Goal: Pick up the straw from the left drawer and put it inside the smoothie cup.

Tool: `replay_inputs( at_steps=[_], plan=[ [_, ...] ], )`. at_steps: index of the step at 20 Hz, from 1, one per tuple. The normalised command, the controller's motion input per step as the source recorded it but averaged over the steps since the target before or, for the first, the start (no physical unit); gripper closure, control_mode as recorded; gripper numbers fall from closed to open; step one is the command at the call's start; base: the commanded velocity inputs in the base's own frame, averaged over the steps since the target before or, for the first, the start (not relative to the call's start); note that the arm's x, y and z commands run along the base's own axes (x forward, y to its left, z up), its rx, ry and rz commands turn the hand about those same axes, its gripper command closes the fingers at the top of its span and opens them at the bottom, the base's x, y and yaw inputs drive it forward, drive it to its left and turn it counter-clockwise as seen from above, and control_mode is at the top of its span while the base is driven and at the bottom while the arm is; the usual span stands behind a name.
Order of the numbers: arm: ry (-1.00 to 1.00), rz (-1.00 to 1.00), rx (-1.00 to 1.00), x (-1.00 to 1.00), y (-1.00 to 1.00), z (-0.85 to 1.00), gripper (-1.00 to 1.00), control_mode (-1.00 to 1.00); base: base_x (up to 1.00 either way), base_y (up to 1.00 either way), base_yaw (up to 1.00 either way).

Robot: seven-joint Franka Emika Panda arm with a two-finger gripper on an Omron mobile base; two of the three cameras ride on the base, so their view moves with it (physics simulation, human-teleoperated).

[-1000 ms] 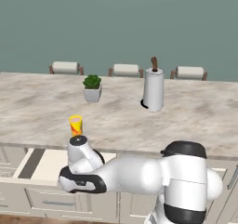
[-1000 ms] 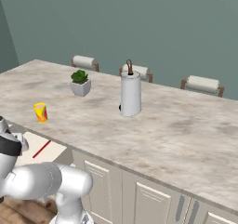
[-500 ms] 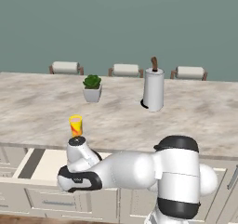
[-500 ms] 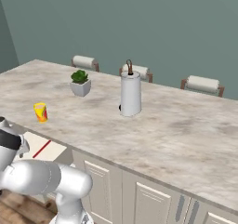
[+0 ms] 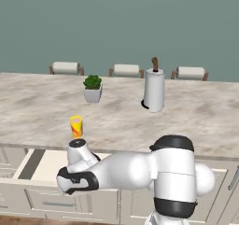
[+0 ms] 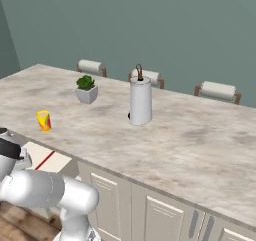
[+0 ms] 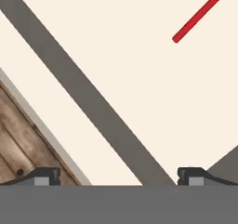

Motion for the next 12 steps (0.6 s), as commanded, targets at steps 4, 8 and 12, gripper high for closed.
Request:
replay_inputs(
  at_steps=[4, 8, 12],
  plan=[
    [0.07, 0.01, 0.0, -0.08, 0.0, -0.15, -1.0, -1.0, 0.0, 0.0, 0.0],
    [0.08, 0.01, 0.0, -0.26, 0.01, -0.08, -1.0, -1.0, 0.0, 0.0, 0.0],
    [0.11, 0.02, 0.0, -0.75, 0.05, 0.0, -1.0, -1.0, 0.0, 0.0, 0.0]
  ],
)
